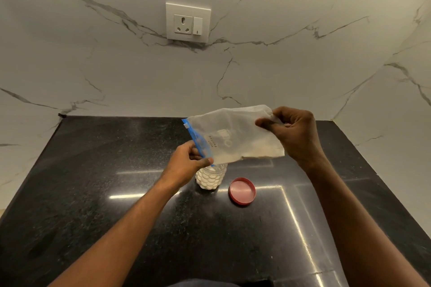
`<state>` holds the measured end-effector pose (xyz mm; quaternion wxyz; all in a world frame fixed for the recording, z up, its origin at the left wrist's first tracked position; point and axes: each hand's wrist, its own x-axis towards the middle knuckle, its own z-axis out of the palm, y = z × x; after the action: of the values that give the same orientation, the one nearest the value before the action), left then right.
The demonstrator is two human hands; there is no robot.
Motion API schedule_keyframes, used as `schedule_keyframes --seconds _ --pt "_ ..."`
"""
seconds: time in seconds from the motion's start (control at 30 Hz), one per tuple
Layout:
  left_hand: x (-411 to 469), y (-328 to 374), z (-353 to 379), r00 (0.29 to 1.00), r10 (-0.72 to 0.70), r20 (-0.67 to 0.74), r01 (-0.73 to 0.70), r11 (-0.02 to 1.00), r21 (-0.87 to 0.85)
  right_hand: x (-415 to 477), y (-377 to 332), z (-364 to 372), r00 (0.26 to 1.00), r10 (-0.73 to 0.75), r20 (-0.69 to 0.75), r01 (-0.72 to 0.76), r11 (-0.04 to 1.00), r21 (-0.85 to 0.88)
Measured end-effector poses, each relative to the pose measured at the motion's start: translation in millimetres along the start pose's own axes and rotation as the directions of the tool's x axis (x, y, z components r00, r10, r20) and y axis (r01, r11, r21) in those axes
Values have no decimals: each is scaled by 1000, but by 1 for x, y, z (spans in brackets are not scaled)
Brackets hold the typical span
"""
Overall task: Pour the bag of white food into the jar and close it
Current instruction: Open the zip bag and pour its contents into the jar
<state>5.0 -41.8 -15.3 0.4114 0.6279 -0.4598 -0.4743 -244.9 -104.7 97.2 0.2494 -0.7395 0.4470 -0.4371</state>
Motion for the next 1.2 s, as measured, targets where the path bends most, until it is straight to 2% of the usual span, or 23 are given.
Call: schedule_keyframes --seconds 0.07,0.1,0.13,0.2,0.3,0.4,0.53,0.67,0.77,0.83,0.9,1.07,1.13,1.2 --pt "0 6 -3 998 -46 -52 55 979 197 -1 2 -1 1000 21 17 -21 1000 23" --pt "-1 12 -5 993 -24 -113 60 945 320 -2 3 -2 999 30 21 -31 999 28" --pt "-2 19 -8 984 48 -174 29 910 414 -2 4 -3 999 38 28 -39 999 30" --pt "-5 43 -13 942 269 -199 -148 868 474 -2 5 -5 997 49 58 -52 998 39" --pt "2 87 -8 883 468 -18 -393 761 516 -2 7 -4 990 45 131 -53 997 57" --pt "8 117 8 853 501 149 -482 643 596 -1 10 -3 987 38 155 -52 995 89" --pt "14 119 19 879 430 204 -475 766 433 -3 14 -5 985 64 162 -85 989 122" --pt "15 121 18 893 399 207 -449 812 373 -11 22 -12 970 87 227 -122 982 145" --pt "14 125 15 902 370 225 -427 842 329 -25 36 -15 911 199 362 -262 956 134" --pt "12 128 13 907 352 232 -413 851 324 -36 46 -11 871 284 401 -362 923 132" --pt "13 129 12 915 337 220 -396 853 339 -43 51 -6 880 341 332 -407 901 153" --pt "13 125 10 911 381 156 -411 834 368 -51 50 2 933 330 142 -358 893 272" --pt "14 113 5 905 423 47 -407 828 385 -52 48 5 935 337 109 -354 888 292" --pt "8 90 -4 905 391 -165 -336 898 286 -52 49 8 932 352 83 -360 882 302"
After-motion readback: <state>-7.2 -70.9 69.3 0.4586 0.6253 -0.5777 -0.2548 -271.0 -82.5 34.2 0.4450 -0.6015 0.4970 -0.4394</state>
